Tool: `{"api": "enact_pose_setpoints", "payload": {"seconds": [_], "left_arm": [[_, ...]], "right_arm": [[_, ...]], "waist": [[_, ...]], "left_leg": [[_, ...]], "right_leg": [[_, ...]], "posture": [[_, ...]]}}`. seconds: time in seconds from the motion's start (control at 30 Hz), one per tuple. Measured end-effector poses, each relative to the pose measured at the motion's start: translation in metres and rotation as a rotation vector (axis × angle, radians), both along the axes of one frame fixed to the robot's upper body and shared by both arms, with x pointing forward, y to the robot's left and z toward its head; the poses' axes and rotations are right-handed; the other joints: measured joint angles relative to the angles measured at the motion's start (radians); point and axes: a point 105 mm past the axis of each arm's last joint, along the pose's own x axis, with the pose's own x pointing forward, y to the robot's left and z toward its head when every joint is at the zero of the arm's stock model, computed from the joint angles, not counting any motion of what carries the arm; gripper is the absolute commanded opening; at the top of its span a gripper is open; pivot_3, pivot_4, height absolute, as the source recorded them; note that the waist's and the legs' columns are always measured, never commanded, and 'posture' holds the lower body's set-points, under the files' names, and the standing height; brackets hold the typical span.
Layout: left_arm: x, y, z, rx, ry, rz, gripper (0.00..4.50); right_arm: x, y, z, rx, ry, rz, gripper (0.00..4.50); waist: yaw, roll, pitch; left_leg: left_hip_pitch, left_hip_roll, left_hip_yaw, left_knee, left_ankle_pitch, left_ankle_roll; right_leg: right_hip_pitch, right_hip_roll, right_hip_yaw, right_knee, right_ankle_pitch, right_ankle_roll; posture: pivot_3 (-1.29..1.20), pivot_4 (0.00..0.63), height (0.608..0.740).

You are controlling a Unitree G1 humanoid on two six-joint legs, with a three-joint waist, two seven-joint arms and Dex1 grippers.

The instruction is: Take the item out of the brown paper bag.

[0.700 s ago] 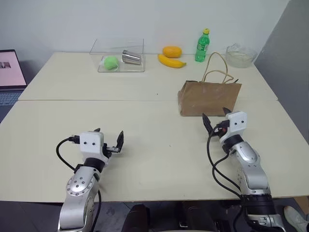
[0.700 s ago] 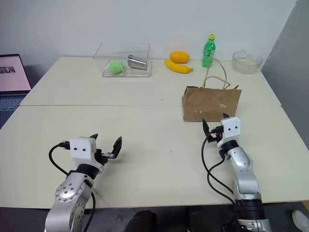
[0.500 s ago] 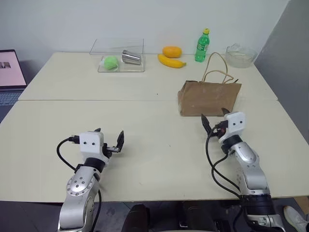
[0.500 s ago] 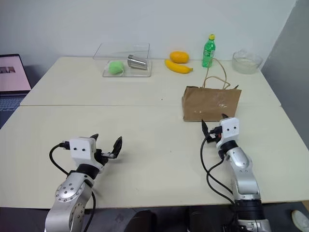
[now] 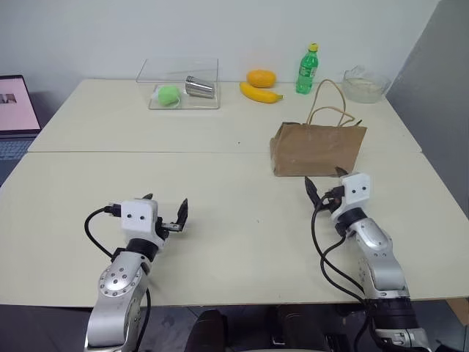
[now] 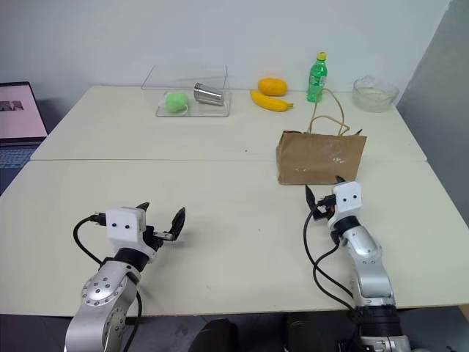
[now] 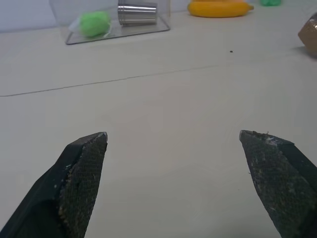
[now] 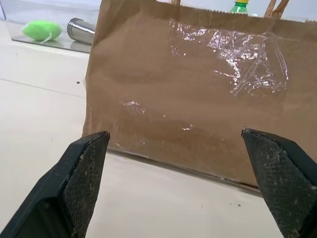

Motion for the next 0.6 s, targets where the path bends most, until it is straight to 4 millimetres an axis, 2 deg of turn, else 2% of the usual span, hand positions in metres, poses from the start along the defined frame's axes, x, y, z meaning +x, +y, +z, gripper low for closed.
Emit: {"api": "enact_pose_setpoints", "payload": {"seconds": [0.1, 0.23, 0.37, 0.53, 0.6], "left_arm": [[-0.001, -0.016, 0.020, 0.024, -0.067, -0.074, 4.49], [-0.009, -0.044, 0.032, 0.055, -0.107, -0.233, 4.49], [-0.007, -0.058, 0.048, 0.051, -0.160, -0.322, 4.49], [-0.005, -0.072, 0.070, 0.005, -0.209, -0.430, 4.49], [-0.006, -0.078, 0.075, -0.025, -0.213, -0.468, 4.49]], "right_arm": [[-0.002, 0.000, 0.011, -0.066, -0.055, 0.004, 4.50], [-0.009, 0.001, 0.035, -0.202, -0.168, 0.016, 4.50], [-0.012, -0.002, 0.054, -0.323, -0.245, -0.003, 4.50], [-0.002, -0.010, 0.089, -0.452, -0.333, -0.076, 4.50], [0.003, -0.011, 0.097, -0.473, -0.334, -0.097, 4.50]], "waist": [[0.000, 0.000, 0.000], [0.000, 0.000, 0.000], [0.001, 0.000, 0.000], [-0.001, 0.000, 0.000], [0.000, 0.000, 0.000]], "left_leg": [[0.000, 0.000, 0.000, 0.000, 0.000, 0.000], [0.000, -0.001, 0.000, 0.000, 0.000, 0.000], [0.000, -0.001, 0.001, 0.000, 0.000, 0.000], [0.000, -0.004, 0.002, 0.000, 0.000, 0.000], [0.000, -0.004, 0.002, 0.000, 0.000, 0.000]], "right_leg": [[0.000, 0.000, 0.001, 0.000, 0.000, 0.000], [0.000, 0.000, 0.001, 0.000, 0.000, 0.000], [0.000, 0.000, 0.000, 0.000, 0.000, 0.000], [0.000, 0.001, 0.000, 0.000, 0.000, 0.000], [0.000, 0.001, 0.000, 0.000, 0.000, 0.000]], "posture": [[0.00, 0.150, 0.740], [0.00, 0.150, 0.740], [0.00, 0.150, 0.740], [0.00, 0.150, 0.740], [0.00, 0.150, 0.740]]}}
